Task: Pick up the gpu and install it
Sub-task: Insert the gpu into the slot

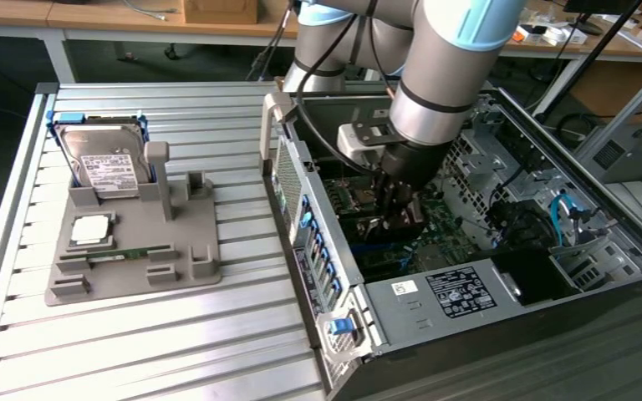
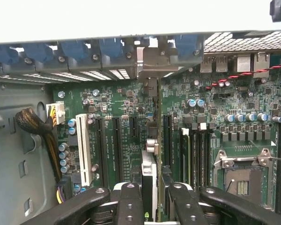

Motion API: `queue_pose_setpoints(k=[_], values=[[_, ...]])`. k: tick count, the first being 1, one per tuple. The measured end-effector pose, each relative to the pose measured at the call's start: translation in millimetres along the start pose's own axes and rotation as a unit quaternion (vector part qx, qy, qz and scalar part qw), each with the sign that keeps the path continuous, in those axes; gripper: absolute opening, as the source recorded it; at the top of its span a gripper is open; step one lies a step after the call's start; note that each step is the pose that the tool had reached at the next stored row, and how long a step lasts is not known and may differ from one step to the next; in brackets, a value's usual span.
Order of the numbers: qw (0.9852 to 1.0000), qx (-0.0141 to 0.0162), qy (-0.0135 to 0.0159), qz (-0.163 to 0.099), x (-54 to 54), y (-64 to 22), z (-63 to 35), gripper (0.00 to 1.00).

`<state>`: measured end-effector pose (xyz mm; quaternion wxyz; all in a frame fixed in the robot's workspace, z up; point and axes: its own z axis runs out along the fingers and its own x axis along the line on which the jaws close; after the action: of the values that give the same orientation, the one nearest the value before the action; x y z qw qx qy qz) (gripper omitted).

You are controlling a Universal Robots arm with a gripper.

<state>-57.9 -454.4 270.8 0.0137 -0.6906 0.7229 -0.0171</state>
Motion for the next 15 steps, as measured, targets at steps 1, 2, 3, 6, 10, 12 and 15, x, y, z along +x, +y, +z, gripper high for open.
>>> queue_pose_setpoints(k=[1,2,3,6,10,12,15], values=[[1.0000,0.0000,-0.0002,0.000,0.0,0.5,0.0,0.27],[1.0000,0.0000,-0.0002,0.000,0.1,1.2,-0.1,0.27],[1.0000,0.0000,-0.0004,0.000,0.2,1.9,-0.1,0.27],[1.0000,0.0000,-0.0004,0.000,0.8,2.6,-0.1,0.27],[1.0000,-0.0001,-0.0004,0.000,2.4,2.6,-0.1,0.27],[1.0000,0.0000,-0.0004,0.000,3.0,2.6,-0.1,0.27],[1.0000,-0.0001,-0.0009,0.000,3.1,2.5,-0.1,0.27]])
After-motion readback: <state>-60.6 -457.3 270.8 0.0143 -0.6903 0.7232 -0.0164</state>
